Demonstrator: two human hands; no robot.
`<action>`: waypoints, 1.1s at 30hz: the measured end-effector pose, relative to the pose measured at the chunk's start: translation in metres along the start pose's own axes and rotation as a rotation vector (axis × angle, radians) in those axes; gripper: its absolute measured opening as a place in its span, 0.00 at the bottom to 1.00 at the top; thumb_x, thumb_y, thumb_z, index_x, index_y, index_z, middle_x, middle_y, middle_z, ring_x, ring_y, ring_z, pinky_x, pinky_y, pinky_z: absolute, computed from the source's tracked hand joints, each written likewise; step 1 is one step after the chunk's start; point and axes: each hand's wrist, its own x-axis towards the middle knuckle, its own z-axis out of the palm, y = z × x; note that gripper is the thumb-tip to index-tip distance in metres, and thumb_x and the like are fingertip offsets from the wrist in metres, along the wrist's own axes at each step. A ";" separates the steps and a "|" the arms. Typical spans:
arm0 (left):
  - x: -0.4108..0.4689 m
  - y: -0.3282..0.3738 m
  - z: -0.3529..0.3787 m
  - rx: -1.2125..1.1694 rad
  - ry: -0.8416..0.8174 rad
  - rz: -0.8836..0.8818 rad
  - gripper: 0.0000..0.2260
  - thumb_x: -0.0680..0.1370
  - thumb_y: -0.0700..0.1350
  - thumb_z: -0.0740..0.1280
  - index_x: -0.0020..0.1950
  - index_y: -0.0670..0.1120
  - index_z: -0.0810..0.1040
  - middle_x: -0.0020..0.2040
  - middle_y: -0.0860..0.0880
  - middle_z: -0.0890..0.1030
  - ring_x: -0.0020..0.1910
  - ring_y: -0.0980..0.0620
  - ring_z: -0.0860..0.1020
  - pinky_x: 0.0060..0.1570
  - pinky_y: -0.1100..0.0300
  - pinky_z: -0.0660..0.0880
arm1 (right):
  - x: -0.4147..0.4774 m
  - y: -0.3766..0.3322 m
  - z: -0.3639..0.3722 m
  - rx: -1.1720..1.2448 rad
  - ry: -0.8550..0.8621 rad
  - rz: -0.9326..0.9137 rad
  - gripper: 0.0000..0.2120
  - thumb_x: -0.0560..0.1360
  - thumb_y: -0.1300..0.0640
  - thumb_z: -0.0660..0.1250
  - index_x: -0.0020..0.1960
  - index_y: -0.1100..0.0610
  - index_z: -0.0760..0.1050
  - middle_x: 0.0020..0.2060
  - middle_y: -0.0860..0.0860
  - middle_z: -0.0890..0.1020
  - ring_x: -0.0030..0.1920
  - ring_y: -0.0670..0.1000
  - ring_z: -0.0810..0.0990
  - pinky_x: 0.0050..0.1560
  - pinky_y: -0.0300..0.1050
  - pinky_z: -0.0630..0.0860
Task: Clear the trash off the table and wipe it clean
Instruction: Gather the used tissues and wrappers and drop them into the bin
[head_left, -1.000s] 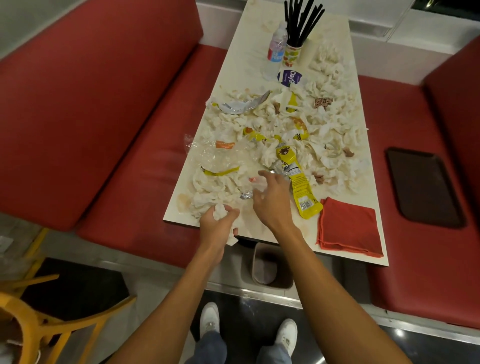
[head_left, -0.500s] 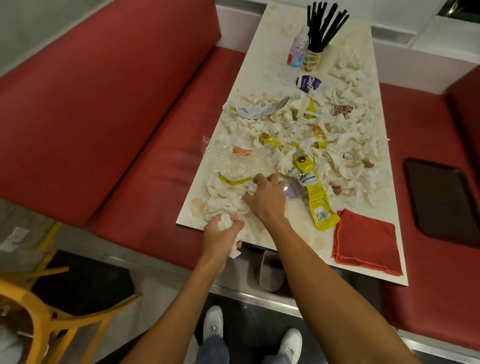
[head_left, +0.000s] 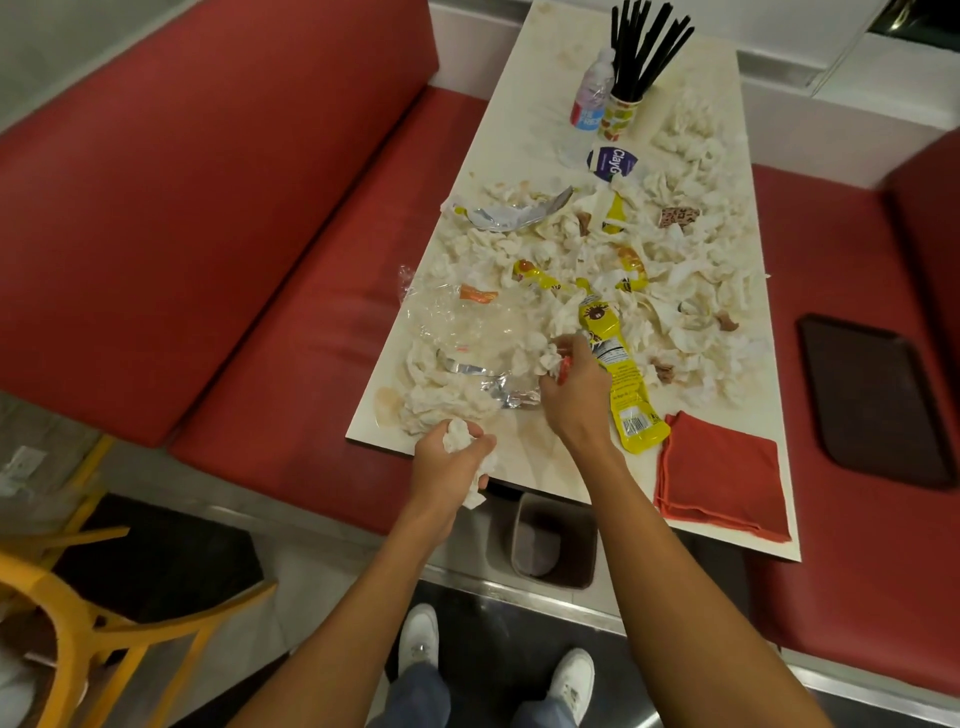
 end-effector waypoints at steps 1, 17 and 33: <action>-0.001 0.000 0.001 0.002 -0.006 0.001 0.06 0.76 0.37 0.76 0.45 0.44 0.80 0.36 0.45 0.81 0.31 0.48 0.78 0.31 0.56 0.77 | 0.000 0.001 -0.003 0.012 -0.010 -0.021 0.26 0.73 0.70 0.67 0.69 0.54 0.76 0.42 0.53 0.81 0.41 0.53 0.79 0.46 0.42 0.75; -0.010 -0.001 0.013 0.038 -0.074 0.016 0.07 0.76 0.37 0.76 0.44 0.45 0.79 0.34 0.47 0.80 0.30 0.47 0.76 0.34 0.54 0.75 | -0.023 0.016 -0.032 0.075 0.033 0.075 0.15 0.65 0.48 0.81 0.45 0.45 0.76 0.42 0.56 0.81 0.34 0.49 0.78 0.33 0.36 0.74; -0.071 -0.080 0.063 0.152 -0.145 -0.012 0.06 0.78 0.33 0.71 0.51 0.42 0.83 0.40 0.42 0.86 0.37 0.43 0.86 0.30 0.54 0.81 | -0.171 0.070 -0.098 0.195 0.017 0.121 0.09 0.71 0.65 0.73 0.45 0.56 0.75 0.37 0.51 0.82 0.36 0.46 0.78 0.36 0.36 0.73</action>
